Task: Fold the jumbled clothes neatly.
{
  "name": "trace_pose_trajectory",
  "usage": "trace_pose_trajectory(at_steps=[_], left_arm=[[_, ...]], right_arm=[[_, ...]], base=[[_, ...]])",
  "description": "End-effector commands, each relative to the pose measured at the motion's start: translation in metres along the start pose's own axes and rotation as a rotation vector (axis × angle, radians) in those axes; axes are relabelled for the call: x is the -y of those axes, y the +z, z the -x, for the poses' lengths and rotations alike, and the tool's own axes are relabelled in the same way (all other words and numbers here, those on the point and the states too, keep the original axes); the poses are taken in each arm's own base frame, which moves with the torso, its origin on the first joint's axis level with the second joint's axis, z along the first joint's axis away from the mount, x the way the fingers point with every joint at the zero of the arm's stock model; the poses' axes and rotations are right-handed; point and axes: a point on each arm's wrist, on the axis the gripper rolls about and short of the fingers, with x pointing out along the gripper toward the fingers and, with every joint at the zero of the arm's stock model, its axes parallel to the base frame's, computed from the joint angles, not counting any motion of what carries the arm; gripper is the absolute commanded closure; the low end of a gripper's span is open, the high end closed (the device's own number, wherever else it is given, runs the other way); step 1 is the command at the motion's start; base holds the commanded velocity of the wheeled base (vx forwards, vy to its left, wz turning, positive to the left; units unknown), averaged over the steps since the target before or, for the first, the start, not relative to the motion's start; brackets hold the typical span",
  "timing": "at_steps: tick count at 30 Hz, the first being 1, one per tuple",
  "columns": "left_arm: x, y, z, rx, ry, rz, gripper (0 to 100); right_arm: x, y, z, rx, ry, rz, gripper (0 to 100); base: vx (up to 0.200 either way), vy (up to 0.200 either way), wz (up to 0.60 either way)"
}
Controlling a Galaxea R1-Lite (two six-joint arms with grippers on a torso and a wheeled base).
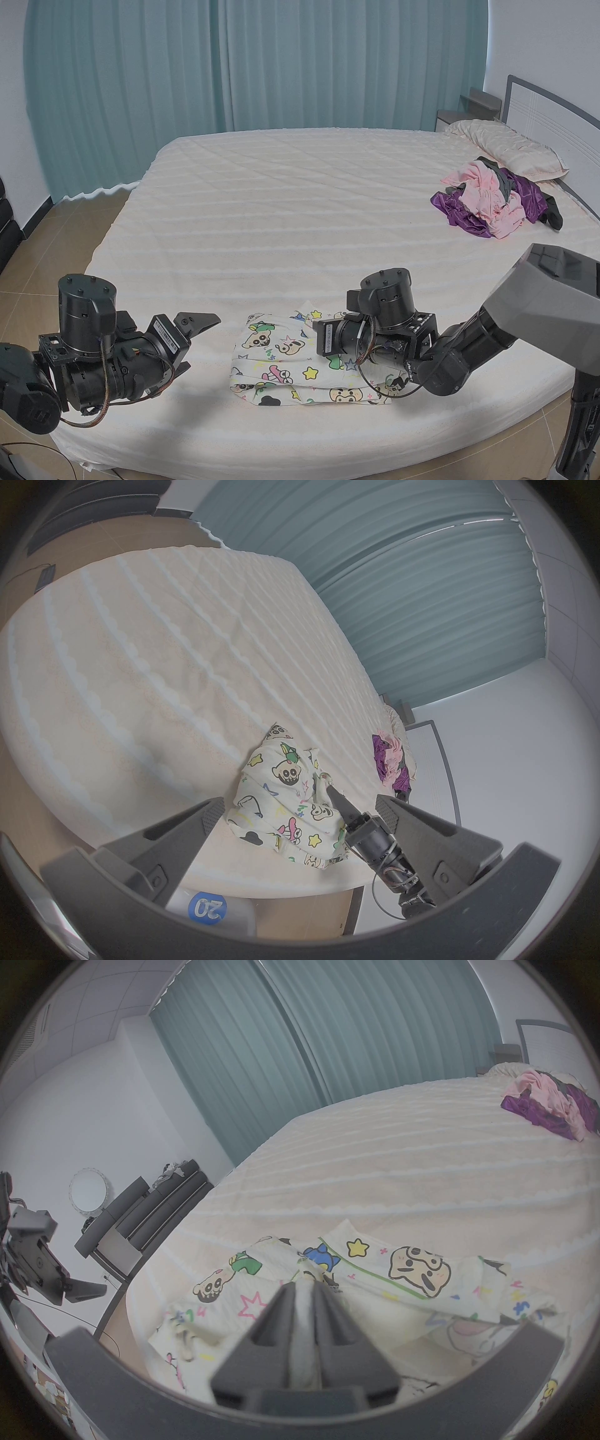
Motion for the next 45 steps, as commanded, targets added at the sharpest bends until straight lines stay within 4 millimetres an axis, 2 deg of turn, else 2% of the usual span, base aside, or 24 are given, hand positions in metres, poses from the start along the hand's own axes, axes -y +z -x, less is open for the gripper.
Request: trace_pose_trajectory(at_steps=[1,5,10,15,21,22,27,29,33,36,37,41,45], left_arm=[[-0.001,0.000,-0.001,-0.002,0.004,0.000,0],[-0.001,-0.001,-0.001,-0.003,0.007,0.000,0],[-0.002,-0.001,-0.001,-0.004,0.010,0.000,0],[-0.002,-0.001,-0.001,-0.006,0.009,-0.001,0],[-0.002,-0.003,-0.001,-0.013,0.009,-0.005,0],[-0.002,-0.003,-0.001,-0.013,0.010,-0.005,0],[-0.002,-0.003,-0.001,-0.010,0.010,-0.004,0],[-0.001,-0.003,-0.001,-0.010,0.005,-0.005,0],[-0.001,-0.003,-0.001,-0.010,0.005,-0.005,0],[-0.001,-0.003,0.000,-0.010,0.005,-0.005,0],[-0.001,-0.003,0.000,-0.008,0.003,-0.005,0],[-0.001,-0.003,0.001,-0.008,0.003,-0.005,0],[-0.001,-0.002,0.000,-0.008,0.005,-0.004,0]], right_arm=[[-0.004,0.014,0.022,0.038,0.010,-0.004,100],[-0.001,0.008,0.034,0.020,-0.012,-0.006,100],[0.007,-0.006,0.048,0.012,-0.127,-0.015,100],[0.011,-0.010,0.067,0.056,-0.193,-0.093,100],[0.007,-0.017,0.088,0.073,-0.203,-0.144,100],[0.005,-0.019,0.092,0.069,-0.203,-0.145,0],[0.000,-0.033,0.104,0.030,-0.196,-0.130,0],[0.001,-0.039,0.115,0.011,-0.193,-0.122,0],[0.001,-0.035,0.123,0.026,-0.187,-0.125,0],[0.000,-0.025,0.126,0.063,-0.176,-0.135,0],[0.000,-0.012,0.124,0.099,-0.168,-0.149,0],[0.004,0.011,0.110,0.119,-0.180,-0.166,0],[0.009,0.013,0.091,0.035,-0.162,-0.171,0]], base=[[0.000,0.000,0.00],[0.000,0.000,0.00],[0.000,0.000,0.00],[0.000,0.000,0.00],[0.000,0.000,0.00],[0.000,0.000,0.00],[0.000,0.000,0.00],[0.000,0.000,0.00],[0.000,0.000,0.00],[0.000,0.000,0.00],[0.000,0.000,0.00],[0.000,0.000,0.00],[0.000,0.000,0.00]])
